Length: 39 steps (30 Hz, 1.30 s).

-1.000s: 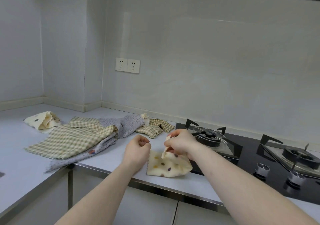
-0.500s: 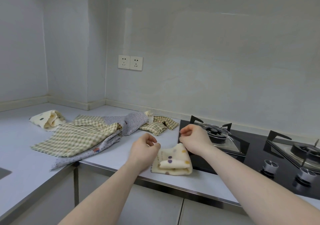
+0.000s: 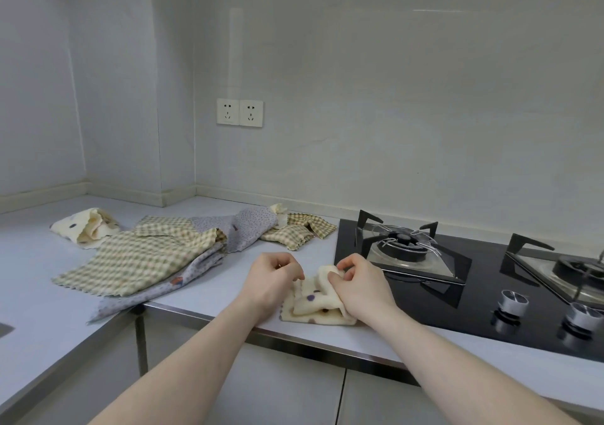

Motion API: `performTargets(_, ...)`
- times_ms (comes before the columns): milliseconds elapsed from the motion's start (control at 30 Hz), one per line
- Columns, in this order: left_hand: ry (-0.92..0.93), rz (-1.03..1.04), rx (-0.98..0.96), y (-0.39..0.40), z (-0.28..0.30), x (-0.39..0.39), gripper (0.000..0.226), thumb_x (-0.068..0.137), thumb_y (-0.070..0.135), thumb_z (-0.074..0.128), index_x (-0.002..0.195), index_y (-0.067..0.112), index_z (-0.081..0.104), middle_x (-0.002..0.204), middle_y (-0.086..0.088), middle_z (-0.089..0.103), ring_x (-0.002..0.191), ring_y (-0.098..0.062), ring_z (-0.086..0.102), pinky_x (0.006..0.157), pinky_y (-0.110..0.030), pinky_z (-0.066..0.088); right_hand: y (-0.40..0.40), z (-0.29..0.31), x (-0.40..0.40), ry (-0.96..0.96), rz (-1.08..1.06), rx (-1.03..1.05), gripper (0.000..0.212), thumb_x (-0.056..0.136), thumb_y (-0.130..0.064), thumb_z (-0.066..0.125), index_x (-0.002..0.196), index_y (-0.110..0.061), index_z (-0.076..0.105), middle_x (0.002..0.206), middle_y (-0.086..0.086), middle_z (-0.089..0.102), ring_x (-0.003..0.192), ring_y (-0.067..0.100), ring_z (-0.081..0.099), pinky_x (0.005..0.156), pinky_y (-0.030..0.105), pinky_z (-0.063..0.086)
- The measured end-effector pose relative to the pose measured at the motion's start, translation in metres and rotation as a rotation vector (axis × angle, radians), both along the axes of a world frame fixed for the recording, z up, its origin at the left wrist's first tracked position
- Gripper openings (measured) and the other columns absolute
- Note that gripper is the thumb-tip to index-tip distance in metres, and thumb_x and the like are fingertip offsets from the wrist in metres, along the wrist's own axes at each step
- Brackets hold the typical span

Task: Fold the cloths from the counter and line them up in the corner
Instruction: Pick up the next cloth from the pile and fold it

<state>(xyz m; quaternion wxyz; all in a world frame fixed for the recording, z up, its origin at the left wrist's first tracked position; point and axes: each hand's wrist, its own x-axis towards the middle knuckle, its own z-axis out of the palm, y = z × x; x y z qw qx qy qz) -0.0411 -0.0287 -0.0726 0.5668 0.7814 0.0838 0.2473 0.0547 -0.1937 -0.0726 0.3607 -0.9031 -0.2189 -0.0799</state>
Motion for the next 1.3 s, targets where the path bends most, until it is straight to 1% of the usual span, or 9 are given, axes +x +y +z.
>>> performTargets(200, -0.005, -0.105, 0.066, 0.002, -0.002, 0.000, 0.027, 0.067, 0.024, 0.055, 0.060, 0.003, 0.070, 0.073, -0.023, 0.063, 0.069, -0.018, 0.054, 0.067, -0.035, 0.043, 0.008, -0.006, 0.000, -0.009, -0.017, -0.041, 0.024, 0.092, -0.042, 0.062, 0.114, -0.032, 0.059, 0.104, -0.010, 0.063, 0.095, 0.013, 0.060, 0.071, 0.029, 0.044)
performTargets(400, 0.045, -0.191, 0.216, -0.001, -0.005, 0.000, 0.017, 0.064, 0.019, 0.062, 0.076, 0.013, 0.072, 0.062, 0.012, 0.061, 0.060, -0.006, 0.049, 0.059, -0.018, 0.041, -0.002, 0.000, 0.014, 0.068, -0.003, 0.043, 0.031, 0.088, -0.039, 0.066, 0.116, -0.029, 0.060, 0.096, -0.012, 0.063, 0.097, 0.012, 0.061, 0.085, 0.031, 0.048)
performTargets(500, 0.097, -0.182, 0.334, -0.003, -0.007, 0.002, 0.008, 0.066, 0.015, 0.063, 0.067, 0.014, 0.072, 0.059, 0.011, 0.060, 0.057, -0.003, 0.051, 0.059, -0.018, 0.042, -0.006, -0.001, 0.016, 0.085, 0.010, 0.091, 0.031, 0.088, -0.036, 0.068, 0.117, -0.028, 0.061, 0.097, -0.013, 0.064, 0.097, 0.011, 0.062, 0.086, 0.030, 0.048)
performTargets(700, -0.052, -0.038, -0.018, -0.001, -0.004, -0.003, 0.026, 0.084, -0.009, 0.057, 0.060, 0.002, 0.060, 0.052, 0.001, 0.047, 0.045, -0.010, 0.038, 0.043, -0.017, 0.032, -0.007, -0.005, 0.011, 0.042, 0.037, 0.090, 0.035, 0.089, -0.041, 0.067, 0.121, -0.028, 0.060, 0.099, -0.014, 0.064, 0.098, 0.010, 0.061, 0.083, 0.030, 0.049)
performTargets(933, -0.010, 0.053, -0.008, 0.004, -0.002, 0.000, 0.029, 0.072, 0.030, 0.054, 0.069, 0.008, 0.074, 0.065, -0.003, 0.057, 0.064, -0.011, 0.049, 0.059, -0.024, 0.039, -0.005, 0.000, 0.015, 0.108, 0.043, 0.028, 0.052, 0.081, -0.050, 0.074, 0.125, -0.026, 0.058, 0.102, -0.013, 0.062, 0.102, 0.012, 0.061, 0.084, 0.030, 0.047)
performTargets(1033, 0.148, 0.176, 0.134, 0.008, -0.009, 0.006, 0.021, 0.071, 0.037, 0.063, 0.089, 0.030, 0.071, 0.086, 0.007, 0.071, 0.076, -0.012, 0.064, 0.076, -0.032, 0.053, -0.007, 0.007, 0.022, 0.215, 0.067, 0.027, 0.051, 0.079, -0.042, 0.079, 0.124, -0.023, 0.064, 0.102, -0.010, 0.066, 0.102, 0.012, 0.063, 0.084, 0.027, 0.047)
performTargets(1133, 0.246, 0.174, 0.197, 0.006, -0.007, 0.010, 0.031, 0.063, 0.044, 0.058, 0.092, 0.036, 0.064, 0.092, 0.013, 0.070, 0.086, -0.013, 0.066, 0.094, -0.043, 0.051, -0.009, 0.011, 0.026, 0.274, 0.092, 0.035, 0.046, 0.080, -0.036, 0.080, 0.122, -0.024, 0.067, 0.104, -0.009, 0.069, 0.102, 0.011, 0.063, 0.081, 0.024, 0.044)
performTargets(1233, 0.249, 0.118, 0.270, 0.002, -0.003, 0.007, 0.026, 0.064, 0.039, 0.056, 0.087, 0.034, 0.066, 0.094, 0.013, 0.067, 0.087, -0.013, 0.063, 0.093, -0.044, 0.050, -0.011, 0.011, 0.029, 0.300, 0.100, 0.047, 0.043, 0.080, -0.031, 0.080, 0.121, -0.024, 0.069, 0.105, -0.009, 0.070, 0.105, 0.011, 0.064, 0.085, 0.023, 0.045)
performTargets(1300, 0.139, -0.036, 0.152, 0.002, -0.001, 0.003, 0.019, 0.065, 0.029, 0.058, 0.080, 0.027, 0.068, 0.086, 0.007, 0.066, 0.079, -0.015, 0.060, 0.082, -0.041, 0.048, -0.012, 0.009, 0.031, 0.302, 0.094, 0.065, 0.041, 0.081, -0.028, 0.079, 0.120, -0.024, 0.070, 0.103, -0.010, 0.071, 0.105, 0.011, 0.065, 0.087, 0.024, 0.047)
